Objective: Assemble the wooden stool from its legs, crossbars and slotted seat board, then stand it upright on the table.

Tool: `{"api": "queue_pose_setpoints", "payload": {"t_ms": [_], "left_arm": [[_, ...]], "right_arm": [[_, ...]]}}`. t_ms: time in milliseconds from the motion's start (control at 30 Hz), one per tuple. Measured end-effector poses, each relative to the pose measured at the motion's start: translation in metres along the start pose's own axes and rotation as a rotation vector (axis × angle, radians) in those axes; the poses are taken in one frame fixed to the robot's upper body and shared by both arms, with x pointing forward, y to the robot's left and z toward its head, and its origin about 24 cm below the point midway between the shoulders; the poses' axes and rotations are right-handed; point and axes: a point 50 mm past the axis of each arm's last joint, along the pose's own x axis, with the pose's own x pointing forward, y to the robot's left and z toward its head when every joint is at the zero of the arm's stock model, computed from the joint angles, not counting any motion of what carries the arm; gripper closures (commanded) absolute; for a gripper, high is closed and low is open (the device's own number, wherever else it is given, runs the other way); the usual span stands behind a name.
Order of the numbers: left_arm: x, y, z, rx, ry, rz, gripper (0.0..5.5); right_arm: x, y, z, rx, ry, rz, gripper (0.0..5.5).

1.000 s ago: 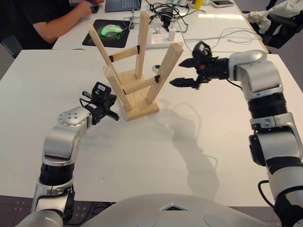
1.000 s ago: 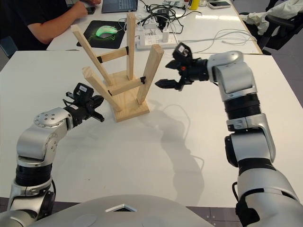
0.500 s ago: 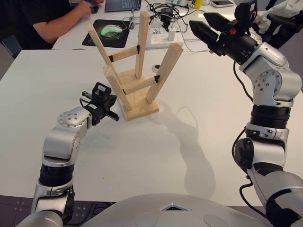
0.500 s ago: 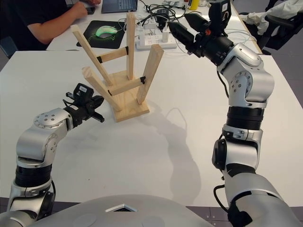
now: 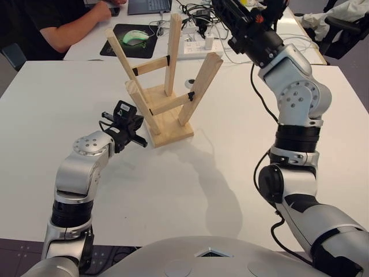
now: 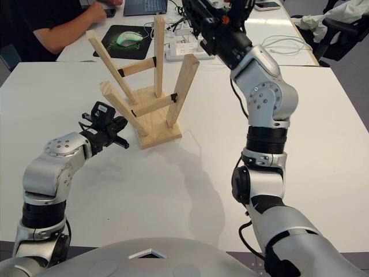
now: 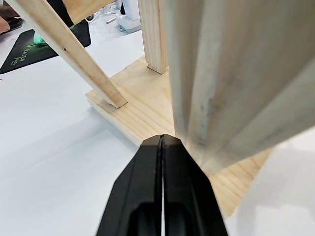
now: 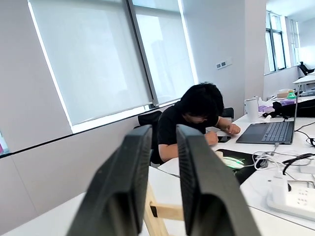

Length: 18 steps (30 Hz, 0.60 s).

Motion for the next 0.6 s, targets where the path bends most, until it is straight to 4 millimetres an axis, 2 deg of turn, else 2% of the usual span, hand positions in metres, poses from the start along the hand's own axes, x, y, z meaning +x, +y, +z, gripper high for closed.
{"api": "queue_pose_setpoints", "payload": {"t_ms": [67,267,467,533,600], "left_arm": [[0.001,-0.002,0.0,-0.001,0.0,-0.007,5.5],[0.002,-0.004,0.0,-0.004,-0.001,-0.009,5.5],[0.003,-0.004,0.0,-0.003,-0.003,-0.009,5.5],[0.003,-0.004,0.0,-0.002,-0.003,-0.009,5.5],[0.004,-0.004,0.0,-0.001,-0.003,-0.011,5.5]], "right_arm": [[0.006,0.001,0.002,0.003,0.0,0.0,5.48],[0.02,0.003,0.015,-0.043,-0.046,0.009,5.48],[0.022,-0.008,0.048,-0.098,-0.193,-0.053,5.48],[0.02,-0.014,0.047,-0.106,-0.177,-0.078,5.48],[0.019,-0.015,0.028,-0.093,-0.075,-0.077,5.48]]}}
